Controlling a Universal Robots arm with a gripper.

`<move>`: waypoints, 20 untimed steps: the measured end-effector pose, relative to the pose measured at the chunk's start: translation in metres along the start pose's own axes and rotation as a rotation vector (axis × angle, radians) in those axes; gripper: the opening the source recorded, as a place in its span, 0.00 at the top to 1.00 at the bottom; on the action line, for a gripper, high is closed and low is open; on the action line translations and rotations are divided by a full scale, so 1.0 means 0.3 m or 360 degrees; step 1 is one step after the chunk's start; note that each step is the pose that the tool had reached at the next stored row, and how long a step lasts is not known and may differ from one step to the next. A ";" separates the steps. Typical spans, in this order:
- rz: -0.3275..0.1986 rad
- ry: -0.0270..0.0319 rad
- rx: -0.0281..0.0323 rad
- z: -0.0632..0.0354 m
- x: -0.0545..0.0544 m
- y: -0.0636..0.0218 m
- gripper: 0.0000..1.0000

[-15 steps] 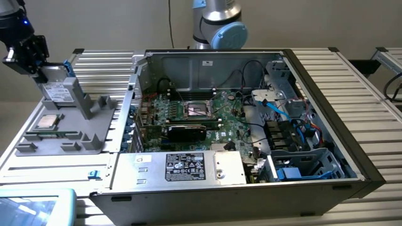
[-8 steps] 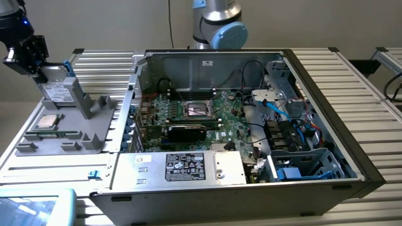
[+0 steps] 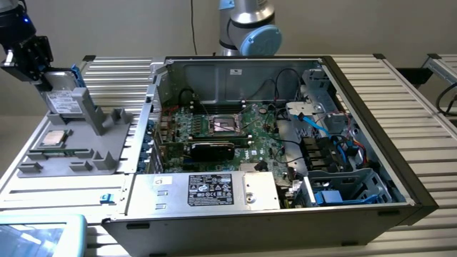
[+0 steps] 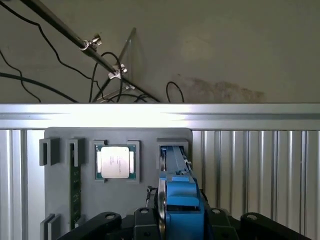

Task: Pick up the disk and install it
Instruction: 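Pick up the disk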

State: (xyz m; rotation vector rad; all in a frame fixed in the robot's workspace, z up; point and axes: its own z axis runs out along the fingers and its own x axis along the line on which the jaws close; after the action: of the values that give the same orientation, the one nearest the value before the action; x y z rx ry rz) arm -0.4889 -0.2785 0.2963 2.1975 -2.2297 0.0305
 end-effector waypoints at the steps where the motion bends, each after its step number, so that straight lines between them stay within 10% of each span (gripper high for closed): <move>1: -0.0002 0.00001 0.00002 -0.005 0.000 0.000 0.63; 20: -0.0013 0.00000 0.00051 -0.225 0.005 -0.003 0.63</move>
State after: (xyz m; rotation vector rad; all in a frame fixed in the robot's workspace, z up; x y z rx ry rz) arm -0.4885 -0.2785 0.3638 2.2079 -2.2224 0.0340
